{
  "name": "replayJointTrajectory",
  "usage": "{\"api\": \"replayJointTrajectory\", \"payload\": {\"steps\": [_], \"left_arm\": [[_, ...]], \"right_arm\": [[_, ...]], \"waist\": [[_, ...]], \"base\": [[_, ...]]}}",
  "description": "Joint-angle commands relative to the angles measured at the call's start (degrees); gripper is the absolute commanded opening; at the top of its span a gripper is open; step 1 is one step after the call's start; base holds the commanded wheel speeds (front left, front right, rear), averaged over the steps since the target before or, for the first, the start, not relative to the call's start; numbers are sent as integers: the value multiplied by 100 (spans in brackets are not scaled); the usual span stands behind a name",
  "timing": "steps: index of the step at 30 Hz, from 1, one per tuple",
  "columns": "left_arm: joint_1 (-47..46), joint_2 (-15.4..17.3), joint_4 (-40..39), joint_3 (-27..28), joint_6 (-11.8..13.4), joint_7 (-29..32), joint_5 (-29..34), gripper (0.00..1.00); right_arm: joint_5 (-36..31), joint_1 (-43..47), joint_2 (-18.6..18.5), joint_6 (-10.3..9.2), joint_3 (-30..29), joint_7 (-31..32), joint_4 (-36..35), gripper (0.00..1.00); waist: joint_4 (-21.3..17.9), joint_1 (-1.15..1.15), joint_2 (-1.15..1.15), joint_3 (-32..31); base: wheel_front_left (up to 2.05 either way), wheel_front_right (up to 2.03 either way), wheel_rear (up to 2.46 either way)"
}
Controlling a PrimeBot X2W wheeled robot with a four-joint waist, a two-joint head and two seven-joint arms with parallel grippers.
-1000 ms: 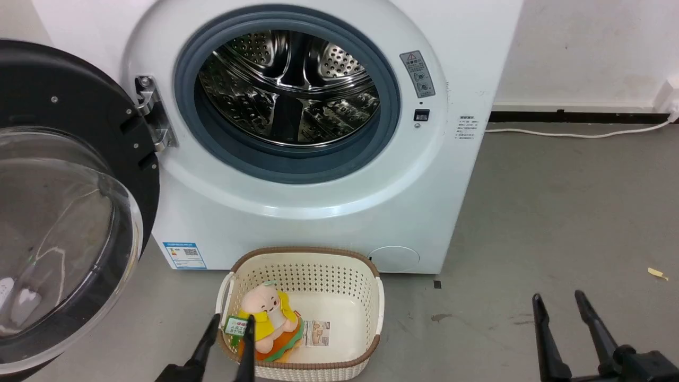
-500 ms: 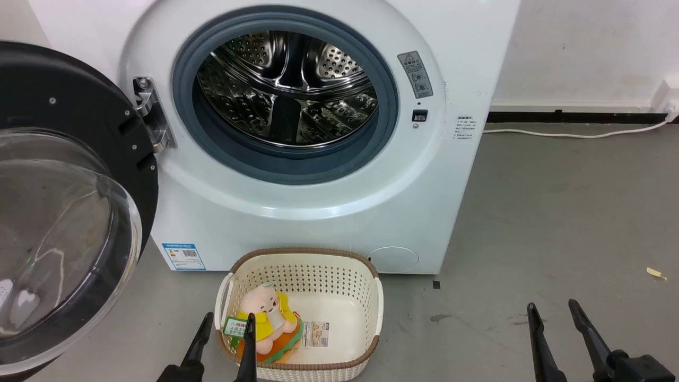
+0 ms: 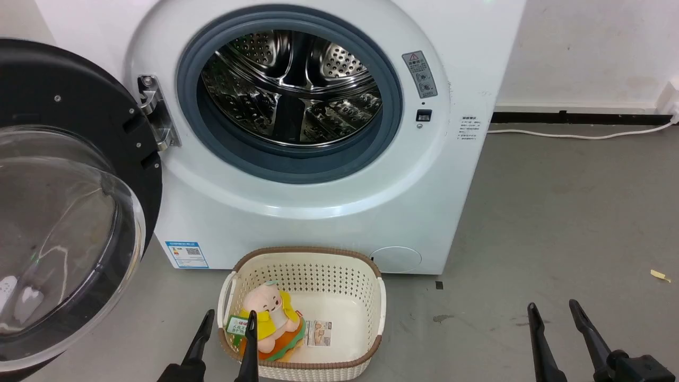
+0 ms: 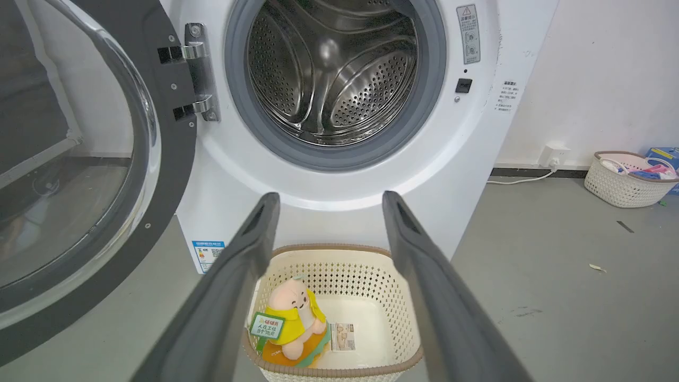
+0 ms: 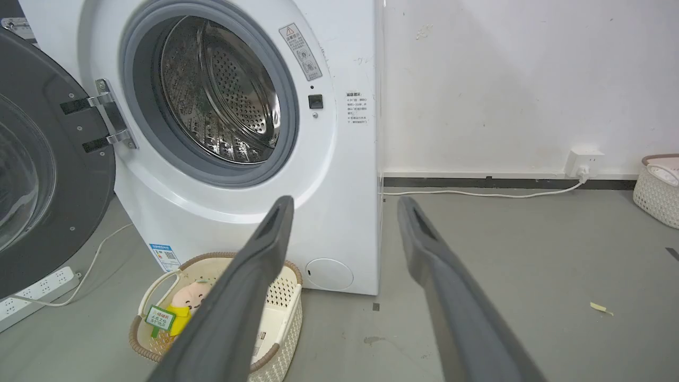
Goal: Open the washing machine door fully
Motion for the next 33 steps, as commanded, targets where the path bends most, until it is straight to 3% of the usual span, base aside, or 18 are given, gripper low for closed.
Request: {"api": "replayJointTrajectory", "payload": {"steps": [1,22,23,33], "left_arm": [[1,-7,-23,17,-36,-31,48,100],[-4,-34,-54,25,-93,-31,102,100],[-1,-30,-18,18,-88,1,78,0],[-52,-31,-23,52,-93,96,112,0]], "right_arm": [[-4,2,21,5,-2,-26,6,100],[4,-40,21,5,-3,-26,35,100],[1,-4,0,-1,-3,1,19,0],[-47,-62,1,-1,7,97,9,0]], "waist": [[7,0,0,3],[22,0,0,27],[22,0,0,27],[4,0,0,33]], "base": [[0,0,0],[0,0,0],[0,0,0],[0,0,0]]}}
